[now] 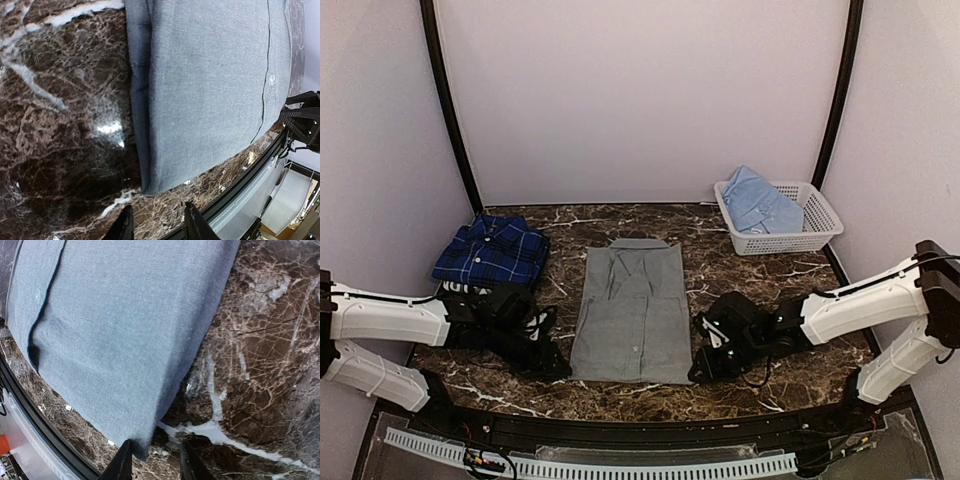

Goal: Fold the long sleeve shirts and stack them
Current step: Pick up the 2/3-rectangle-folded shirt from the center of the board.

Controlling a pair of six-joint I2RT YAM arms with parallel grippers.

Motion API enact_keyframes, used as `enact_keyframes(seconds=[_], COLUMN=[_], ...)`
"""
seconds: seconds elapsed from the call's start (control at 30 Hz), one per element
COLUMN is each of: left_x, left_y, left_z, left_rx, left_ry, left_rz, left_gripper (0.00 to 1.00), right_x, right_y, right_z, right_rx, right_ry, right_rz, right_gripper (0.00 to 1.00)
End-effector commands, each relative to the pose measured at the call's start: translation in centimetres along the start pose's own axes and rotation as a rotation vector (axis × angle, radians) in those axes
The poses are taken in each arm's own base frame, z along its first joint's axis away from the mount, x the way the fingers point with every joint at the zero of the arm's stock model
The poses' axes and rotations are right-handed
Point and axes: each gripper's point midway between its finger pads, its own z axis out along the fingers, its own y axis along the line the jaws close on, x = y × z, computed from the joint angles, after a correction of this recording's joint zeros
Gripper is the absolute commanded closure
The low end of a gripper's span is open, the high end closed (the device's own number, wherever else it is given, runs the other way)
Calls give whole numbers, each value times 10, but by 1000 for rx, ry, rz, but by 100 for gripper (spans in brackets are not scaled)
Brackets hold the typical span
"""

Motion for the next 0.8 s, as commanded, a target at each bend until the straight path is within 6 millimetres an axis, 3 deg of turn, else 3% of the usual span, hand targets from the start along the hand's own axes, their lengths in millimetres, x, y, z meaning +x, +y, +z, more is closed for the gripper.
enact_keyframes(seconds=[0.0, 0.3, 0.77], left_x=[5, 7, 8], left_y=[12, 15, 16], left_z=[3, 7, 22], left_rx=[-49, -55, -59], left_ry=[9, 12, 32], left_rz=[-19, -25, -30], left_gripper=[67, 66, 66], right_x=[-1, 14, 21], right_y=[9, 7, 3], right_z=[6, 13, 16], right_rx=[-25, -18, -32], right_ry=[-9, 36, 38], right_rz=[11, 11, 39], right_gripper=[70, 71, 78])
